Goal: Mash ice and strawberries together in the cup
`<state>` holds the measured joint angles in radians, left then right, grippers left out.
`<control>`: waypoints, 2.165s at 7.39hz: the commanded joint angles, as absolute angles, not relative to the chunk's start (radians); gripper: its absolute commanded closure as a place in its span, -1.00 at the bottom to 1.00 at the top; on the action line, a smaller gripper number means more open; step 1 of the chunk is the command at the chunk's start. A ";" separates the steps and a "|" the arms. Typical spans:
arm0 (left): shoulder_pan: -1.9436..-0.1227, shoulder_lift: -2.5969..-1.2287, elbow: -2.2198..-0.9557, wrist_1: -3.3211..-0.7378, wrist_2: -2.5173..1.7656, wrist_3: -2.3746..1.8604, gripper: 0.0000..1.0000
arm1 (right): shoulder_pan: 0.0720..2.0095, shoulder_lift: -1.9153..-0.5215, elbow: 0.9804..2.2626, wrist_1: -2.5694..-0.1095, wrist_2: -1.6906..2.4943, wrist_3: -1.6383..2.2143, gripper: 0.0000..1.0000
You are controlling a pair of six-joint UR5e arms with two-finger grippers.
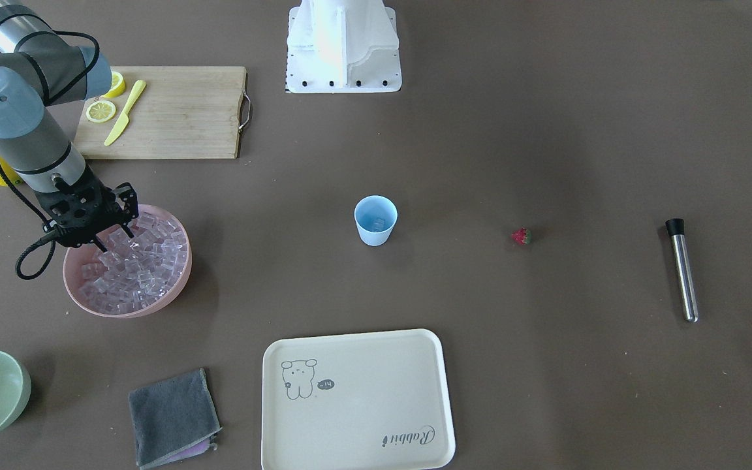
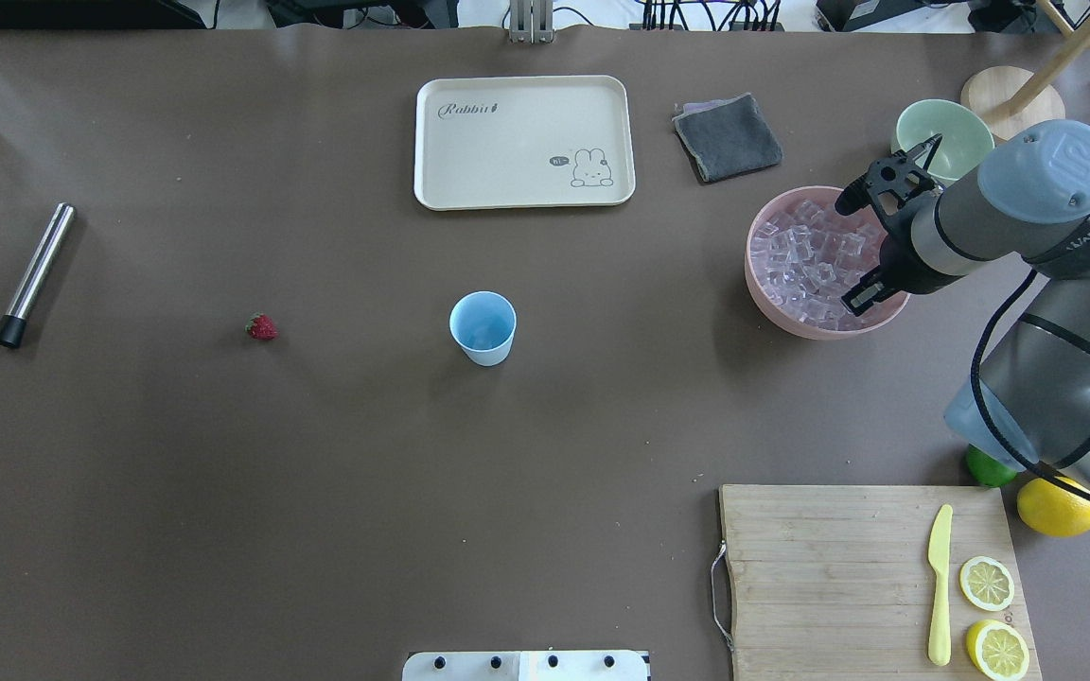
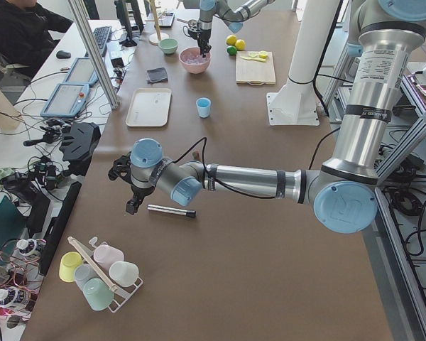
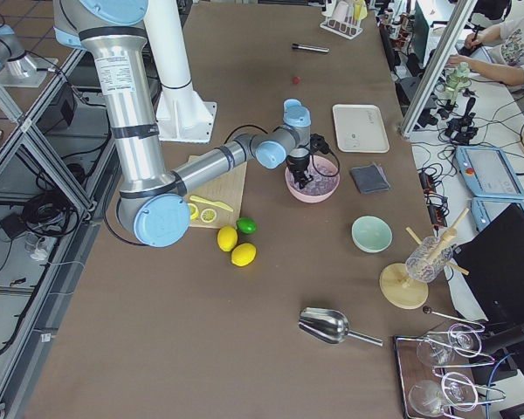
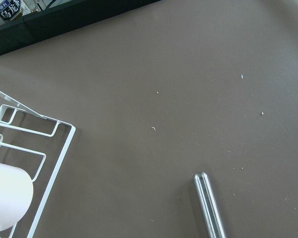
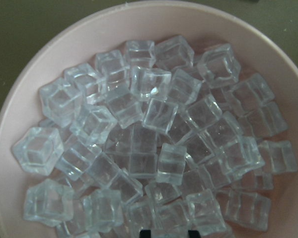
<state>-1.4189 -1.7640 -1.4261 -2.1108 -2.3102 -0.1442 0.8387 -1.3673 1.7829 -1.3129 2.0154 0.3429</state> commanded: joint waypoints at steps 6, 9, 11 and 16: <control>-1.417 -1.766 -1.434 -2.111 -2.310 -0.182 -0.94 | 0.752 -0.877 1.796 -1.709 1.992 0.801 1.00; -1.402 -1.776 -1.425 -2.111 -2.310 -0.184 -0.94 | 0.606 -0.625 1.559 -1.703 1.812 0.981 1.00; -1.399 -1.776 -1.427 -2.111 -2.310 -0.186 -0.94 | 0.562 -0.521 1.382 -1.592 1.767 1.041 1.00; -1.396 -1.786 -1.424 -2.109 -2.310 -0.187 -0.94 | 0.508 -0.537 1.364 -1.559 1.707 1.049 1.00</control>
